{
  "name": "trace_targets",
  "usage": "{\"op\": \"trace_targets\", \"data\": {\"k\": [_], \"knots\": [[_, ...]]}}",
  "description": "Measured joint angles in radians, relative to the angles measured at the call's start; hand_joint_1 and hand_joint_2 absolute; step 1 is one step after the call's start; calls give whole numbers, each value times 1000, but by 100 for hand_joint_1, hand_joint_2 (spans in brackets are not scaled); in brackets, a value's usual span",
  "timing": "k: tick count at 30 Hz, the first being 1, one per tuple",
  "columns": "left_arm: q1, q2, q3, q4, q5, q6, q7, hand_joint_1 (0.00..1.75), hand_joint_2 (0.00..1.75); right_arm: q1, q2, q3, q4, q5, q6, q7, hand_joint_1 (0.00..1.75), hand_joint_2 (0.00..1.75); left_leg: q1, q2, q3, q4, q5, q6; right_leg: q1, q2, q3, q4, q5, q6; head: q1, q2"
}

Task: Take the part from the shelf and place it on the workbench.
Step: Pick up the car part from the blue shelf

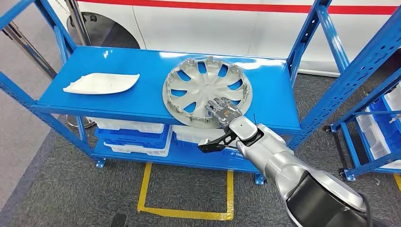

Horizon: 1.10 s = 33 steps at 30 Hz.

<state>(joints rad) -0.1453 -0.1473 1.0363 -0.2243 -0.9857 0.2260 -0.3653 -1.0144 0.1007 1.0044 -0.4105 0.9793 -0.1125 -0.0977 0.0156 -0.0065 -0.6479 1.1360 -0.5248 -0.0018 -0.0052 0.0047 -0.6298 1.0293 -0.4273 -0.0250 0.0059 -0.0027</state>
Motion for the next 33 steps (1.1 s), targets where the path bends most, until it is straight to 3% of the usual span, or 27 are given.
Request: {"op": "trace_targets", "data": {"k": [3,4,5,7,9,10,14,16,18,19,20,21,23,25,28,30,33], "knots": [[0,0,4,0,11,-29,-21,0,0,12,2,-10,-5,-13,9,-15,175,175,0,0,-65,128,-44,-3,3,-2,4,1,-3,-5,0,0],[1,0,6,0,16,-44,-32,0,44,18,2,-15,-7,-18,12,-19,175,175,0,0,-84,160,-45,-4,4,-3,6,1,-5,-7,0,0],[2,0,8,0,21,-59,-44,0,87,21,2,-19,-9,-22,13,-21,175,175,1,0,-87,158,-29,-5,4,-2,7,3,-6,-8,0,0],[1,1,11,0,27,-81,-65,0,175,24,0,-27,-15,-27,13,-24,175,175,1,1,-41,50,40,-1,4,0,10,7,-11,-6,0,0],[-2,1,13,0,31,-95,-77,0,175,24,-3,-32,-19,-31,12,-26,175,175,-2,1,14,-62,82,5,8,3,10,14,-16,1,0,0],[-3,2,14,0,32,-98,-80,0,175,25,-5,-34,-21,-32,10,-27,175,175,-4,0,27,-87,85,8,9,3,9,16,-18,4,1,0],[-3,2,15,0,25,-84,-82,0,175,28,-14,-41,-31,-34,-6,-29,175,175,-1,0,35,-107,88,25,8,4,3,29,-29,24,1,0],[-4,2,14,0,19,-76,-80,0,175,29,-20,-45,-36,-36,-10,-29,175,175,2,1,38,-113,92,34,5,2,-31,107,-77,33,1,0],[-4,2,13,0,15,-71,-78,0,175,35,-24,-48,-39,-37,-13,-29,175,175,1,1,38,-113,91,38,0,1,-89,231,-132,40,1,0],[-4,2,13,0,12,-70,-78,0,175,40,-26,-49,-40,-37,-15,-30,175,175,1,1,38,-113,91,38,-2,1,-108,270,-140,43,1,0],[-4,2,12,0,11,-70,-77,0,175,45,-28,-49,-42,-37,-18,-30,175,175,1,0,38,-112,91,38,-5,1,-112,275,-130,44,1,0],[-3,2,12,0,9,-70,-76,0,175,48,-29,-50,-46,-37,-22,-30,175,175,1,-1,39,-111,90,37,-8,1,-97,243,-104,44,1,0],[-3,2,11,0,9,-65,-76,0,175,48,-32,-52,-56,-37,-37,-29,175,175,0,-2,40,-109,87,32,-10,1,-36,117,-42,42,1,0],[-5,2,11,0,12,-50,-76,0,175,52,-34,-54,-69,-33,-71,-20,175,175,-3,-3,37,-106,86,22,-6,2,4,32,-19,37,0,0],[-6,2,11,0,19,-21,-70,0,175,75,-41,-63,-100,-6,-196,14,175,175,-3,-4,33,-108,86,7,-2,3,7,15,-19,23,0,0],[-6,1,11,0,19,-5,-62,0,175,94,-45,-80,-133,29,-314,51,175,175,-1,-1,19,-75,60,0,-6,2,11,8,-15,10,0,0],[-9,1,11,0,20,9,-53,0,175,131,-47,-121,-197,110,-457,100,175,175,0,1,-57,99,-24,-5,-2,2,14,5,-15,-4,0,0]]}}
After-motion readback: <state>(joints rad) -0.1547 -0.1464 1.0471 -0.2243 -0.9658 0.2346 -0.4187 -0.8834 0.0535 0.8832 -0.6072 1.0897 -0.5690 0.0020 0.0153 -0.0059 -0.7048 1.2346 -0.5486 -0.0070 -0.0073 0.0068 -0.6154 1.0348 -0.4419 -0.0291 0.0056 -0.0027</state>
